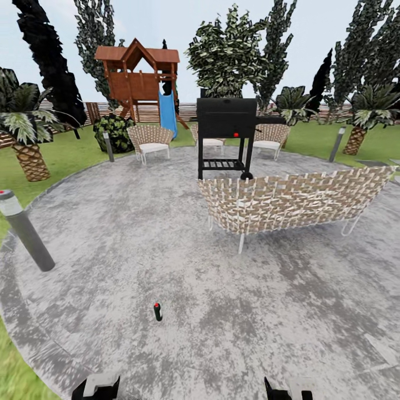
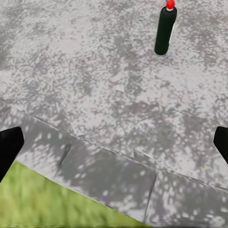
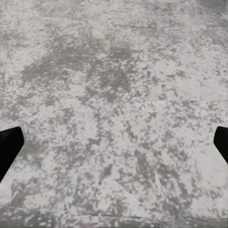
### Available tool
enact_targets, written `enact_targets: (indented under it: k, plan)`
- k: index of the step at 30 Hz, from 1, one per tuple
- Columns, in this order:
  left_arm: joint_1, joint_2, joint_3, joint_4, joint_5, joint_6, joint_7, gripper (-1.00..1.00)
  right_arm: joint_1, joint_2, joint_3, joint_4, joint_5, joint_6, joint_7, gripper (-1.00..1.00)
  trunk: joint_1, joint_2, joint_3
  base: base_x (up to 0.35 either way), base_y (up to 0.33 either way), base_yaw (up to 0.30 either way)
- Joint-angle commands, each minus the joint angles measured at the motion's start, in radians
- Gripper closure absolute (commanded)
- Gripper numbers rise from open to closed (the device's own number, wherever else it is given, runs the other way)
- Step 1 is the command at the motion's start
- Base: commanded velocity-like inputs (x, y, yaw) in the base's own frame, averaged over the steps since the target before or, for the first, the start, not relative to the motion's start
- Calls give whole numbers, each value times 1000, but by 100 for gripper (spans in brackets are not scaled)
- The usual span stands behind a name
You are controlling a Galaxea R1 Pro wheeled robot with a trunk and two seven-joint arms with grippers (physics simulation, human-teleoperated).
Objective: In the garden, pick up the pesticide atomizer on the floor and spray pesticide onto both trees until each tree trunk is fully covered.
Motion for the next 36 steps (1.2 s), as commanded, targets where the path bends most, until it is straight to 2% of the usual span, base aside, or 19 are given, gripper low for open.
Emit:
enact_targets:
  k: [1,2,4,7,9,11,16,20,23,26,31,33,36]
  plan:
    - [-1,-1,-1,-1,0,1,1,-100,0,0,0,1,0,0,0,-100,0,0,0,0,0,277]
    - [-2,-3,-1,-1,0,2,2,-100,0,0,-1,1,0,0,0,-100,0,0,0,0,0,276]
    - [-15,-22,-4,-11,-5,9,3,-100,0,0,0,1,0,0,0,-100,0,0,0,0,0,277]
    - [-67,-41,-6,-23,-13,14,2,-100,0,0,0,1,0,-1,-1,-100,0,0,0,0,0,276]
    - [-153,-49,-6,-17,-14,19,1,-100,0,0,-1,1,0,-1,-1,-100,0,0,0,0,0,276]
    - [-214,-56,-6,-5,-15,21,1,-100,0,0,-1,1,0,-1,-1,-100,0,0,0,0,0,253]
    - [-295,-89,-8,6,-16,23,0,-100,0,0,-2,-2,0,-1,-2,-100,0,0,0,0,0,99]
    - [-305,-91,-12,7,-17,22,0,-100,-10,1,-2,-58,0,0,-3,-100,0,0,0,0,0,12]
    - [-303,-85,-12,9,-18,21,-1,-100,-53,-1,-3,-167,0,6,-4,-100,0,0,0,0,0,2]
    - [-300,-83,-12,7,-20,19,-1,-100,-94,-2,-3,-218,0,10,-8,-100,0,0,0,0,0,0]
    - [-293,-84,-11,9,-50,14,-1,-100,-117,-4,-6,-227,-2,9,-19,-100,0,0,0,6,0,0]
    - [-291,-84,-11,10,-66,13,0,-100,-119,-5,-26,-225,-2,8,-19,-100,0,0,0,151,-82,0]
    - [-291,-85,-10,14,-70,12,0,-100,-119,-5,-42,-225,-2,8,-18,-100,0,0,0,210,-142,0]
